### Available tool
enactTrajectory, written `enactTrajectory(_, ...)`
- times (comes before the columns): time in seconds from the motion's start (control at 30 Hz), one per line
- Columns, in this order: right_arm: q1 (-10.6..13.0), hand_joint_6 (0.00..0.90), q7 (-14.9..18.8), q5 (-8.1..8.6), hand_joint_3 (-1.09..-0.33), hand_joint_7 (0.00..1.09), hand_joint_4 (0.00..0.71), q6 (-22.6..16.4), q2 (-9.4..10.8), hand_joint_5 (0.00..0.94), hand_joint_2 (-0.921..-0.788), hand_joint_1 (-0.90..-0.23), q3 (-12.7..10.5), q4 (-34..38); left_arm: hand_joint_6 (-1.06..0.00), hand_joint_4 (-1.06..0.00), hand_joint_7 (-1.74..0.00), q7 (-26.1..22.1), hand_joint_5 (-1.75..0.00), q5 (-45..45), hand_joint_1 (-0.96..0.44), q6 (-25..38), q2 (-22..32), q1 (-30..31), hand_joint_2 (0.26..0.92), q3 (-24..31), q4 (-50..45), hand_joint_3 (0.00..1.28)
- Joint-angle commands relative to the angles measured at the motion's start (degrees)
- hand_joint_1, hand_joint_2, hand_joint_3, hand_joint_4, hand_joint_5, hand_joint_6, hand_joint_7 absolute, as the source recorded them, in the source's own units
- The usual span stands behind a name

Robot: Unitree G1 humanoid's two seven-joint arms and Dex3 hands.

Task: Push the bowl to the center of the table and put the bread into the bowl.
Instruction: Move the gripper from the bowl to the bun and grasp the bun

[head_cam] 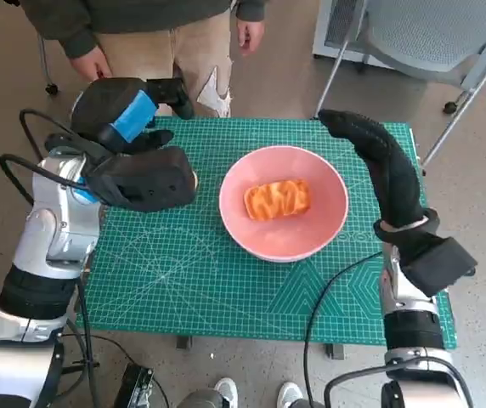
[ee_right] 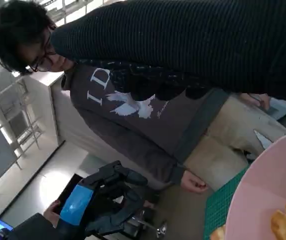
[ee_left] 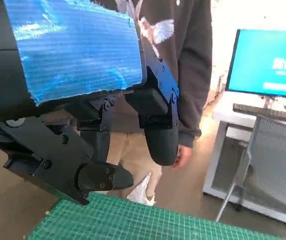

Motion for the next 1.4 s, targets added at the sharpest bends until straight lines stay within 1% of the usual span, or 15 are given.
enactTrajectory(0.03, 0.7, -0.001, 0.8, 0.77, -0.844, 0.49, 0.192, 0.2, 0.0, 0.002, -0.921, -0.690, -0.2, 0.9, -0.37, -0.33, -0.40, -9.1, -0.39, 0.0, -0.08, 5.2, 1.8, 1.5, 0.776, -0.9, -2.7, 0.06)
enactTrajectory(0.07, 0.7, -0.001, 0.9, 0.85, -0.844, 0.49, 0.192, 0.2, 0.0, 0.002, -0.921, -0.689, -0.2, 1.0, -0.29, -0.21, -0.27, -11.7, -0.25, 0.0, -0.17, 6.1, 2.2, 1.1, 0.743, -1.6, -2.3, 0.04)
enactTrajectory(0.1, 0.7, -0.001, 1.0, 0.89, -0.844, 0.49, 0.192, 0.3, 0.0, 0.001, -0.921, -0.689, -0.2, 1.0, -0.24, -0.14, -0.19, -13.3, -0.16, 0.1, -0.30, 6.6, 2.4, 0.7, 0.721, -2.0, -1.9, 0.03)
enactTrajectory(0.13, 0.8, -0.001, 0.9, 0.88, -0.844, 0.49, 0.192, 0.3, 0.1, 0.001, -0.921, -0.689, -0.2, 0.9, -0.22, -0.11, -0.16, -14.6, -0.13, 0.2, -0.34, 6.7, 2.4, 0.3, 0.714, -2.5, -0.5, 0.02)
enactTrajectory(0.17, 0.9, -0.001, 0.9, 0.87, -0.845, 0.49, 0.192, 0.3, 0.1, 0.001, -0.921, -0.689, -0.2, 0.8, -0.19, -0.07, -0.11, -15.3, -0.08, 0.3, -0.45, 6.8, 2.3, 0.1, 0.708, -2.8, 0.3, 0.02)
enactTrajectory(0.3, 1.2, -0.001, 0.8, 0.82, -0.845, 0.49, 0.192, 0.4, 0.2, 0.001, -0.921, -0.689, -0.2, 0.5, -0.15, -0.01, -0.04, -15.2, -0.02, 1.0, -0.65, 5.7, 1.6, 0.0, 0.707, -4.2, 4.2, 0.01)
enactTrajectory(0.43, 1.3, -0.001, 0.7, 0.73, -0.845, 0.48, 0.192, 0.4, 0.3, 0.001, -0.921, -0.690, -0.2, 0.5, -0.14, 0.00, -0.02, -12.9, 0.00, 2.2, -0.74, 4.2, 0.3, -0.9, 0.712, -6.0, 9.7, 0.01)
enactTrajectory(0.57, 1.5, -0.001, 0.7, 0.77, -0.844, 0.48, 0.192, 0.5, 0.2, 0.001, -0.921, -0.692, -0.2, 0.4, -0.13, 0.00, -0.01, -11.1, 0.00, 2.8, -0.78, 2.6, -1.1, -2.7, 0.717, -7.4, 15.5, 0.01)
enactTrajectory(0.73, 1.7, -0.001, 0.8, 0.81, -0.844, 0.48, 0.192, 0.6, 0.1, 0.001, -0.921, -0.695, -0.2, 0.2, -0.11, 0.00, 0.00, -9.2, 0.00, 3.1, -0.80, 0.8, -2.8, -5.3, 0.719, -8.5, 22.5, 0.01)
enactTrajectory(1.03, 2.5, -0.001, 1.2, 0.97, -0.845, 0.48, 0.192, 0.8, -0.3, 0.001, -0.921, -0.693, -0.3, -0.4, -0.09, 0.00, 0.00, -6.4, 0.00, 4.1, -0.72, -1.8, -6.5, -11.4, 0.701, -11.8, 37.2, 0.00)
enactTrajectory(1.13, 3.0, -0.001, 1.1, 0.89, -0.844, 0.48, 0.192, 1.2, -0.4, 0.001, -0.921, -0.698, -0.3, -1.1, -0.08, 0.00, 0.00, -5.0, 0.00, 4.2, -0.71, -3.2, -8.2, -13.8, 0.697, -12.9, 43.3, 0.00)
enactTrajectory(1.4, 3.8, -0.001, 0.8, 0.64, -0.844, 0.48, 0.192, 1.8, -1.0, 0.001, -0.921, -0.708, -0.4, -2.2, -0.07, 0.00, 0.00, -2.2, 0.00, 4.6, -0.69, -5.6, -11.4, -17.9, 0.695, -14.8, 54.3, 0.00)
